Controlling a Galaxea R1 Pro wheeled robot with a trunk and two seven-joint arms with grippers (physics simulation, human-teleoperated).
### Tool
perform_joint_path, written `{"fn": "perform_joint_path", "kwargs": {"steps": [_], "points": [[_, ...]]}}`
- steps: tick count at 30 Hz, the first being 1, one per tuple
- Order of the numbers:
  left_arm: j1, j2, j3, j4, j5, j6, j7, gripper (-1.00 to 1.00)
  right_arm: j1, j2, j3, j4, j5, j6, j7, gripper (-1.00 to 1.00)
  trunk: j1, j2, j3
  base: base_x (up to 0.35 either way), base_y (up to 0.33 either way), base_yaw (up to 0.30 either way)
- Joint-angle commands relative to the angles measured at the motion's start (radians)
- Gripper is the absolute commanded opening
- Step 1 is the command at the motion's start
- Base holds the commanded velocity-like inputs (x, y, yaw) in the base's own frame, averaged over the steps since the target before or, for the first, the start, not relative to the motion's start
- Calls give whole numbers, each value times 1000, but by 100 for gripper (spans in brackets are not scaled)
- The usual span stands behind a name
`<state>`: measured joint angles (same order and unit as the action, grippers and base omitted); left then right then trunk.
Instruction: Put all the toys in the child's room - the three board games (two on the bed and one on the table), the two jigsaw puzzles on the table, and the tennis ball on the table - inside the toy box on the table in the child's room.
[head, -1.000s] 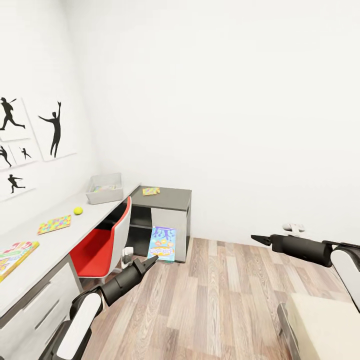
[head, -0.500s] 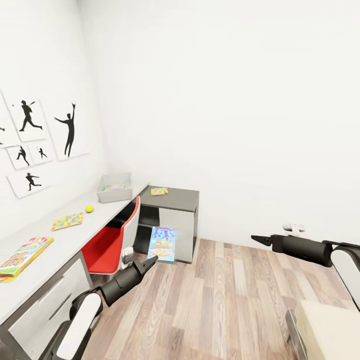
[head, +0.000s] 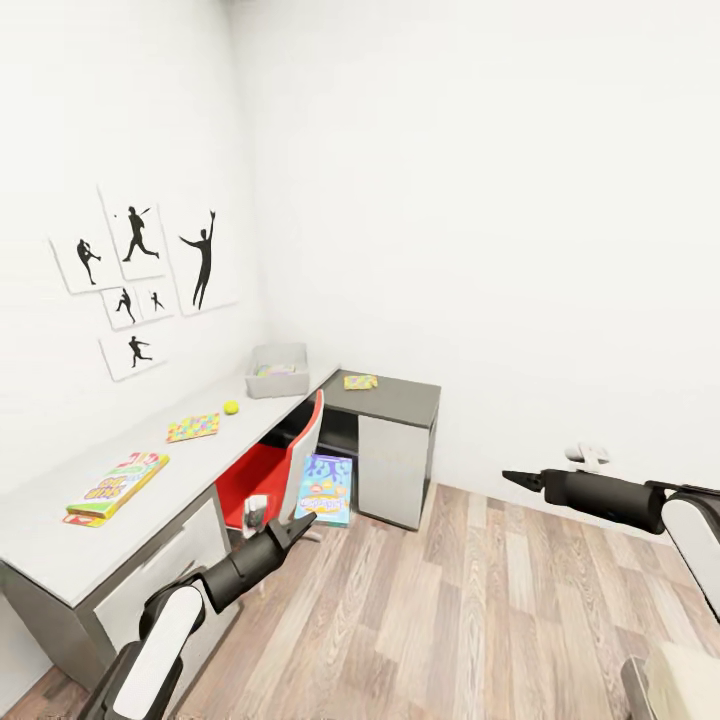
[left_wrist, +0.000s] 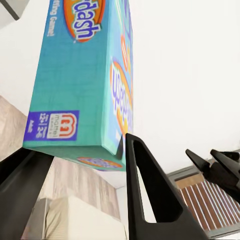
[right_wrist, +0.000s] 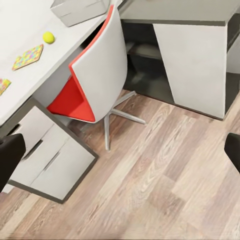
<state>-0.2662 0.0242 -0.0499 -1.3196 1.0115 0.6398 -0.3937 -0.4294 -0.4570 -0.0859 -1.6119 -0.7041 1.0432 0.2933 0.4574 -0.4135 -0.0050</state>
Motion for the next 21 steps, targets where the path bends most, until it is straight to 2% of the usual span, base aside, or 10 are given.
{"fn": "perform_joint_path", "kwargs": {"steps": [1,10,11,13,14,18,21], "points": [[-1,0,-1,0,8,6,1,-100,0,0,-2,0,9,4,10,100,-4,6,3,0,0,299],[-2,-1,-1,-2,9,6,5,-100,0,0,-2,0,9,4,10,100,-7,13,10,0,0,260],[-38,1,19,-3,7,8,7,-100,0,-2,-6,0,9,4,10,100,-7,13,10,94,0,85],[-73,5,44,0,5,21,8,-100,0,-3,-8,0,9,4,10,100,-7,13,11,162,0,61],[-152,13,79,18,3,82,11,-100,0,-5,-12,0,9,4,10,100,-7,13,11,274,-38,22],[-206,19,99,22,7,139,9,-100,0,-6,-16,0,9,4,10,100,-7,13,11,302,-66,12],[-216,21,114,22,9,153,9,-100,0,-6,-16,0,9,4,10,100,-7,13,11,329,-96,3]]}}
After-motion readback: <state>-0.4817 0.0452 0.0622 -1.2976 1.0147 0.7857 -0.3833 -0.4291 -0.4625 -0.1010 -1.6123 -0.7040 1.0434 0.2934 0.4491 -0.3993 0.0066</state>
